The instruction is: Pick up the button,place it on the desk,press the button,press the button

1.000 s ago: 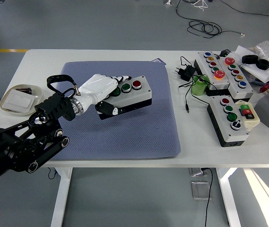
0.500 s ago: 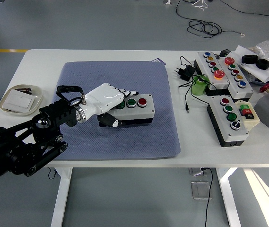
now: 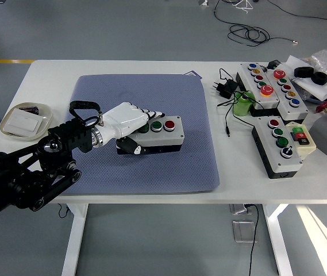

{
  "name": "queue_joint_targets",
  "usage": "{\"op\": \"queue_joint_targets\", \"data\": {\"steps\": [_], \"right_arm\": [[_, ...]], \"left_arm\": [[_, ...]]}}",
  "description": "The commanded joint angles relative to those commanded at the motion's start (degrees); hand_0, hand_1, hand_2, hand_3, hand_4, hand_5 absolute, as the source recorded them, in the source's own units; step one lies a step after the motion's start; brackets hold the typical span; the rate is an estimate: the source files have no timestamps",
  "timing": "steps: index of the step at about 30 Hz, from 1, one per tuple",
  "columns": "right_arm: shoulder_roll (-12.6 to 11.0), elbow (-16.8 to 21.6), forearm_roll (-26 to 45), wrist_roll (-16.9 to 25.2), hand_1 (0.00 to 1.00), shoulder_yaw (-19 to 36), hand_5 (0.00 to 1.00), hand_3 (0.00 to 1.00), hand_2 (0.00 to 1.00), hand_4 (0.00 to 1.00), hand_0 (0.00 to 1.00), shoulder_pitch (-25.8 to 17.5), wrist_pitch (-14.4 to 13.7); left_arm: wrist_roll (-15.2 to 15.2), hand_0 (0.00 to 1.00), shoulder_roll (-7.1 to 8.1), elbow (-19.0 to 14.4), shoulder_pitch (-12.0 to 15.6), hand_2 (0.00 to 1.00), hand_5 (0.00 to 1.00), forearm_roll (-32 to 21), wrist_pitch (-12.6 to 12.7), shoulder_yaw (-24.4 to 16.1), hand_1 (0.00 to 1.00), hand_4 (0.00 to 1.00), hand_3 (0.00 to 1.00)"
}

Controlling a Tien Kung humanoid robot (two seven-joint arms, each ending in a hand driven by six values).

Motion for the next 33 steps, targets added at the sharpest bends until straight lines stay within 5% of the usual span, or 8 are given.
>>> {"op": "queue_joint_targets", "data": {"steps": [1, 2, 7, 8, 25, 26, 31, 33], "right_arm": [[0.0, 0.0, 0.05, 0.01, 0.797, -0.03, 0.479, 0.751, 0.817, 0.412, 0.787, 0.01, 0.0], [0.0, 0.0, 0.1, 0.01, 0.797, -0.05, 0.479, 0.751, 0.817, 0.412, 0.787, 0.01, -0.01], [-0.01, 0.0, 0.08, 0.02, 0.797, -0.09, 0.479, 0.751, 0.817, 0.412, 0.787, 0.04, 0.0], [0.0, 0.0, 0.06, 0.02, 0.797, -0.08, 0.479, 0.751, 0.817, 0.412, 0.787, 0.05, 0.0], [0.02, 0.0, -0.02, 0.02, 0.797, -0.02, 0.479, 0.751, 0.817, 0.412, 0.787, 0.19, -0.02], [0.02, 0.0, -0.02, 0.02, 0.797, -0.03, 0.479, 0.751, 0.817, 0.412, 0.787, 0.16, -0.02], [0.03, 0.0, 0.05, 0.03, 0.797, -0.09, 0.479, 0.751, 0.817, 0.412, 0.787, -0.04, -0.04], [0.05, 0.0, 0.08, 0.03, 0.797, -0.11, 0.479, 0.751, 0.817, 0.412, 0.787, -0.16, -0.07]], "left_arm": [[-0.07, 0.597, 0.03, 0.04, -0.02, 0.551, 0.002, 0.04, -0.03, 0.04, 0.565, 0.489, 0.366], [-0.15, 0.586, 0.06, 0.06, -0.03, 0.635, 0.002, 0.06, -0.05, 0.03, 0.605, 0.538, 0.518], [-0.18, 0.586, 0.19, 0.11, -0.14, 0.635, 0.002, 0.22, -0.4, -0.06, 0.605, 0.538, 0.518], [-0.12, 0.57, 0.2, 0.12, -0.16, 0.674, 0.002, 0.37, -0.5, -0.08, 0.629, 0.703, 0.78], [0.62, 0.655, 0.5, 0.27, -0.01, 0.761, 0.088, -0.11, -3.65, -1.73, 0.7, 0.818, 0.901], [0.7, 0.743, 0.5, 0.23, 0.04, 0.862, 0.304, -0.32, -3.83, -1.8, 0.777, 0.966, 0.949], [1.0, 0.743, 0.48, 0.02, 0.31, 0.862, 0.304, -1.31, -4.54, -2.15, 0.777, 0.966, 0.949], [1.18, 0.792, 0.48, -0.12, 0.44, 0.918, 0.355, -1.96, -4.79, -2.42, 0.847, 0.986, 0.973]]}}
